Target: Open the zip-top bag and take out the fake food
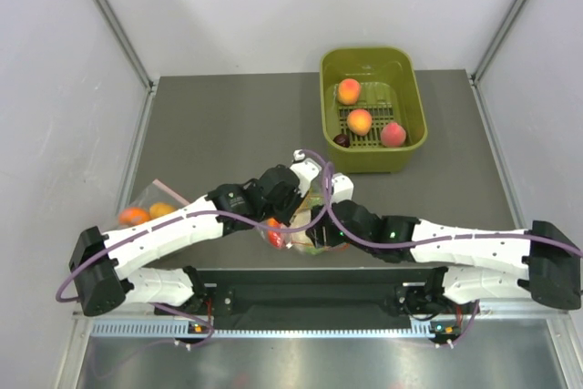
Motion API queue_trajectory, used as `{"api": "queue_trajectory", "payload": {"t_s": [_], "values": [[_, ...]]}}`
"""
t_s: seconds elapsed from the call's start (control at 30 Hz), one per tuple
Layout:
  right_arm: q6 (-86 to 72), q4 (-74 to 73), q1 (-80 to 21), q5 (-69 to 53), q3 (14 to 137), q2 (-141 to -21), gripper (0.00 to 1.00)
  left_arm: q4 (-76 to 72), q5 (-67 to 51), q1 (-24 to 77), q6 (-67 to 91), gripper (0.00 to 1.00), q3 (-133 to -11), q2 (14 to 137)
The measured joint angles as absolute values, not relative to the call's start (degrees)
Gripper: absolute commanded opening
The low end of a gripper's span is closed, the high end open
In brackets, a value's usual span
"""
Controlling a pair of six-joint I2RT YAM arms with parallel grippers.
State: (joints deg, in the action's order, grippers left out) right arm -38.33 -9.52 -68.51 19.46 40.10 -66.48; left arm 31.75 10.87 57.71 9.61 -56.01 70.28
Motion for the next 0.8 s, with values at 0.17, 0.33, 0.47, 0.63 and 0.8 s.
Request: {"api": "queue_trajectory", "payload": {"t_s": [0.17, 0.33, 0.47, 0.63, 0.8], "values": [[-40.07, -12.29, -69.82, 20.71, 36.25, -61.89, 0.63, 30.17, 10.02, 57.34, 9.98, 0.00, -56.03, 70.76], [-40.71, -11.62, -70.50, 22.65, 33.34, -54.39, 0.66, 29.52, 8.36, 56.66, 10.41, 0.00, -56.03, 70.78], [-40.73, -10.90, -70.57, 22.92, 32.45, -55.00, 0.73, 28.56, 6.31, 56.16, 10.63, 0.00, -56.03, 70.76], [-40.32, -8.58, -70.83, 23.07, 32.29, -59.20, 0.76, 27.59, 3.86, 55.83, 10.92, 0.00, -56.03, 70.76], [-39.62, -5.54, -70.85, 24.53, 32.32, -63.18, 0.90, 27.03, 2.04, 55.27, 11.55, 0.00, -56.03, 70.74]]}}
